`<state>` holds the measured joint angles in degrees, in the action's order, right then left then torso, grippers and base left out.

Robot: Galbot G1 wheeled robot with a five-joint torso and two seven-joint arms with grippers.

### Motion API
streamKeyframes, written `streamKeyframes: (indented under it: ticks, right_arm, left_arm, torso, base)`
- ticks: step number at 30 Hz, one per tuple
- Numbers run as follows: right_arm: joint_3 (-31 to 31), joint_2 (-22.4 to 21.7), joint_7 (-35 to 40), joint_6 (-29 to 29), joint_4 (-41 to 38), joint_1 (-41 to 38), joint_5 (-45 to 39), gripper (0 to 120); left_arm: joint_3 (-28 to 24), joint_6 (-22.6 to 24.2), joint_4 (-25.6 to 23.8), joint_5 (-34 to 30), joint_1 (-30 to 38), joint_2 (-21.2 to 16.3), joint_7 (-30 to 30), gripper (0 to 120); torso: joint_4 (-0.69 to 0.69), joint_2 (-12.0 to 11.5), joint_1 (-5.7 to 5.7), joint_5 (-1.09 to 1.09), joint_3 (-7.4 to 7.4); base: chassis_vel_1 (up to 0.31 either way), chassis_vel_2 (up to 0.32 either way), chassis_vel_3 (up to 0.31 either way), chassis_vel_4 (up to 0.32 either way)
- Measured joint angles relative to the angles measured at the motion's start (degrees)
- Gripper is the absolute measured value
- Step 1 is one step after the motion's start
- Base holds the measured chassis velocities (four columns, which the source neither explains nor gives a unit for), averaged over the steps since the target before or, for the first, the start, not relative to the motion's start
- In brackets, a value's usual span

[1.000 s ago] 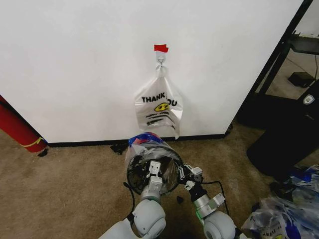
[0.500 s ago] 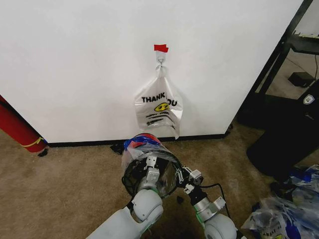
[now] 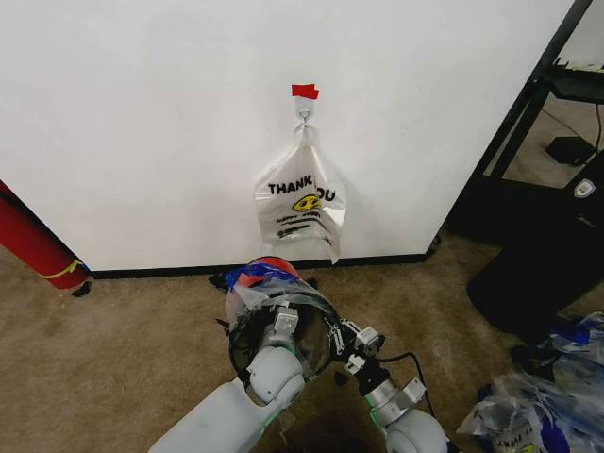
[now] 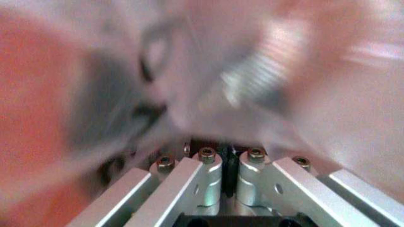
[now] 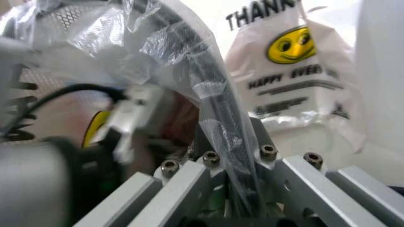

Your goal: Pick up the garbage bag from the wall and place it over the trash bin.

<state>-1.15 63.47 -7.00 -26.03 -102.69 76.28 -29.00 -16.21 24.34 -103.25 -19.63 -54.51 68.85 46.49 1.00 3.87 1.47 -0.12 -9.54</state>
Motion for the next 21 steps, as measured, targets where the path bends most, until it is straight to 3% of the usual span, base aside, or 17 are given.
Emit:
streamKeyframes:
  ticks: [8, 21]
  right_arm:
    - [-0.1, 0.9, 2.4, 0.6, 0.9, -1.4, -3.4, 0]
    - [0.5, 0.9, 0.7, 0.7, 0.5, 0.2, -2.5, 0]
  left_arm:
    - [-2.2, 0.6, -6.5, -0.2, -3.4, -2.8, -0.4, 0]
    - [2.2, -1.4, -3.0, 0.9, -1.4, -2.4, -0.9, 0]
  torso:
    - [-0.01, 0.0, 0.00, 0.00, 0.01]
    - [0.00, 0.0, 0.00, 0.00, 0.00]
  base:
    - [0.000, 0.000, 0.000, 0.000]
    - [0.000, 0.000, 0.000, 0.000]
